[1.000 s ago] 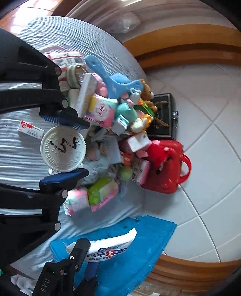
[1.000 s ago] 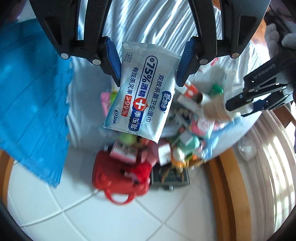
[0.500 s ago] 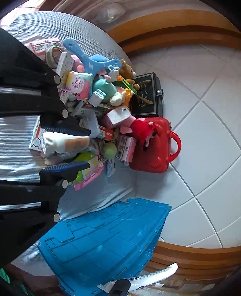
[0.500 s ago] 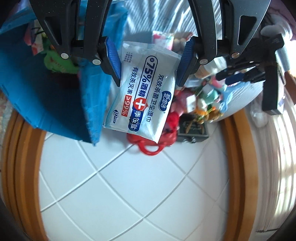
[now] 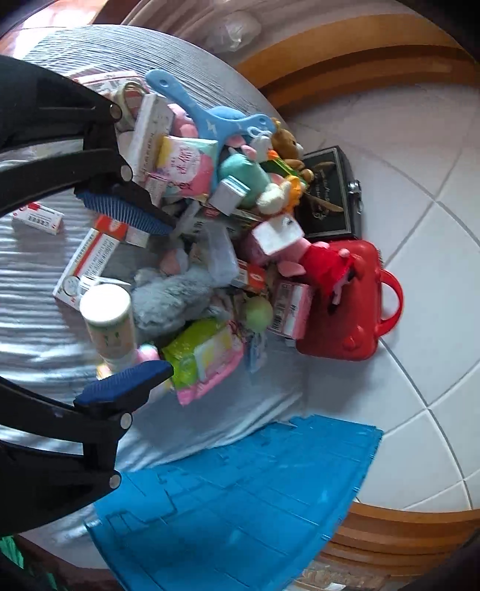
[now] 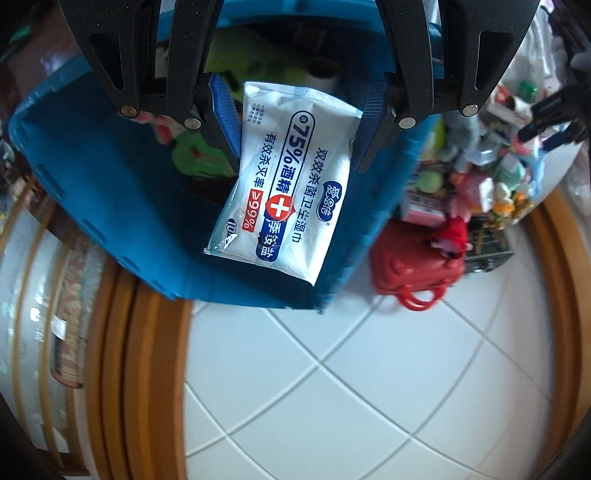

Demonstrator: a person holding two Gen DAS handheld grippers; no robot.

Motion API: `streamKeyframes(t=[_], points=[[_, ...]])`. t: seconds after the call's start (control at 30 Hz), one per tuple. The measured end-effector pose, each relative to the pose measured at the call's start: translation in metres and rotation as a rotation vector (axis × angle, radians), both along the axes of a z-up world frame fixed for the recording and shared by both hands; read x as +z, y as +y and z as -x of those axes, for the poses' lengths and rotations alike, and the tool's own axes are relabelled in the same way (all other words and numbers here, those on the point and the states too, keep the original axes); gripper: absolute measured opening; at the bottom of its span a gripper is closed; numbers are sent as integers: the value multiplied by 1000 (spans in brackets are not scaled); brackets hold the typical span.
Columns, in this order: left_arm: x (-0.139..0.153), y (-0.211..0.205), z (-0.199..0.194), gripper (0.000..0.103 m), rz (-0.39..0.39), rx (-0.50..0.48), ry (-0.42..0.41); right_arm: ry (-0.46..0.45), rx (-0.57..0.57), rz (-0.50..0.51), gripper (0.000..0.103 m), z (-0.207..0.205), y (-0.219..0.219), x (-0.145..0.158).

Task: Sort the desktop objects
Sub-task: 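Drop the wipes pack into the blue crate with the right tool, then grasp red-white ointment box with left tool while right tool grasps white pill bottle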

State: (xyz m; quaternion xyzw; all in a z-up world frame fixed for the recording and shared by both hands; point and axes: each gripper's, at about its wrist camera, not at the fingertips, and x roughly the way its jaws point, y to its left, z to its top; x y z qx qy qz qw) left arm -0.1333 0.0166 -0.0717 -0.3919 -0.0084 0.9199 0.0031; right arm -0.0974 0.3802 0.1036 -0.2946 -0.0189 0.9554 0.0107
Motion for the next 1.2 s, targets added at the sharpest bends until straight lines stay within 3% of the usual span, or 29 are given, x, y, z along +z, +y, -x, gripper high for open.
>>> streamKeyframes(t=[0.3,0.37,0.4,0.63,0.8,0.9,1.0,1.2], points=[[-96,-86,-49,71,43,175,-234,-98,-188,-84,61,18,66,-24],[-110,-97,-59,71,43,199,-270,-84,-175,-76,81,15,67,-23],[-114,-100,-62,71,39,205,-281,-68,-160,-75,85,13,63,-21],[-135,-87,-57,71,20,168,-312,91,171,17,91,-17,-21,10],[-146,-83,-51,71,-3,153,-324,84,439,57,91,-31,-103,10],[-155,-84,-50,65,9,165,-340,22,572,61,91,-36,-150,-10],[-165,-85,-50,53,-11,165,-367,-132,644,42,91,-33,-188,-57],[-171,-85,-52,49,-28,147,-341,-514,530,27,90,-23,-206,-178]])
